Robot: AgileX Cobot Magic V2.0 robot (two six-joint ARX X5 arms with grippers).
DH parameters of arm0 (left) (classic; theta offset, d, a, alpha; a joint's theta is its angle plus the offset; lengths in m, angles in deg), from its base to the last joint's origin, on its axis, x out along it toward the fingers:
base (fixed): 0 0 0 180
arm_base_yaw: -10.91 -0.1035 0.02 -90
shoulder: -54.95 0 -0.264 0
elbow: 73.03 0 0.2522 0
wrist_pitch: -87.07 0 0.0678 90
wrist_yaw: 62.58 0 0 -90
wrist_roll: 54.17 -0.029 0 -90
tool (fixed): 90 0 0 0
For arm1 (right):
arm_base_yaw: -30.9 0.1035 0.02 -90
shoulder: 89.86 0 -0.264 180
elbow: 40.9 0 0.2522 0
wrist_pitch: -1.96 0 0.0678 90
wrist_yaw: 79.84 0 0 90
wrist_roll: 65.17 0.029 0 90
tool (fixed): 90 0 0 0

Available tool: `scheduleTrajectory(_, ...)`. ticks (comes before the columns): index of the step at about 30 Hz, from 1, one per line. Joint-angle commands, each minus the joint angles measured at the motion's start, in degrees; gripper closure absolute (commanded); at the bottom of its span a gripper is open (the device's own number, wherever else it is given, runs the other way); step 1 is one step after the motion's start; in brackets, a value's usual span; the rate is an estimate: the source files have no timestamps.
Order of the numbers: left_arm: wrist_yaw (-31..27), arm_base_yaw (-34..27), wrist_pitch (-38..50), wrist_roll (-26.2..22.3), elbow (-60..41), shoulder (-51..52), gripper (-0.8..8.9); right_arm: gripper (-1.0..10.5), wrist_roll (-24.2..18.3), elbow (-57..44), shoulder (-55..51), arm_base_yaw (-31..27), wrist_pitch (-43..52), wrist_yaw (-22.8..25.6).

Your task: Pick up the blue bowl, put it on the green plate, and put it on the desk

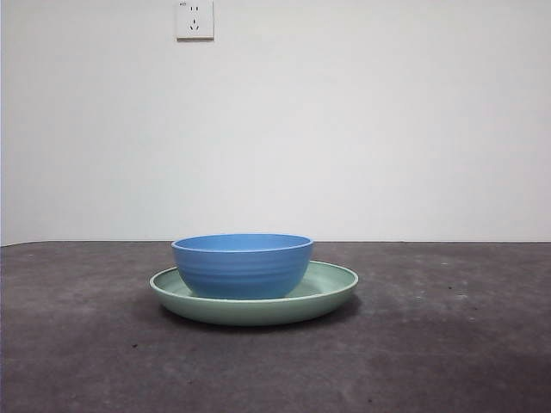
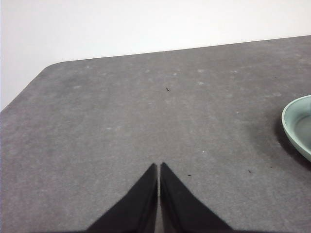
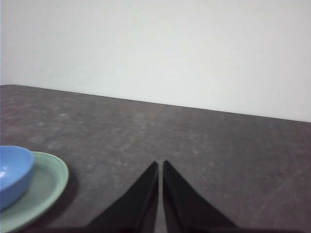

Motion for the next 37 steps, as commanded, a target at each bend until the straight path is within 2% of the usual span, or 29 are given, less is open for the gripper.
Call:
scheduleTrajectory(1,-0.1,0.0,-0.5,0.4,-1.2,0.0,8.04,9.4,2.2,-2.1,-1.7,-0.1,1.0,2.0)
scheduleTrajectory(3,-0.1,0.0,-0.5,0.4,-1.2,0.0,8.04,9.4,2.8,-3.7,-2.9,-0.1,0.9,3.3)
scheduleTrajectory(10,-0.1,0.0,-0.5,0.4,-1.2,0.0,8.04,9.4,3.7,-7.3,-3.2,-0.1,1.0,3.3)
scheduleTrajectory(17,-0.1,0.0,-0.5,0.4,-1.2,0.0,8.04,9.4,3.9,-7.6,-3.2,-0.1,-6.2,3.2)
scheduleTrajectory(37,-0.1,0.0,-0.5,0.4,-1.2,0.0,8.04,9.4,3.8,-7.6,-3.2,-0.1,-5.3,2.9)
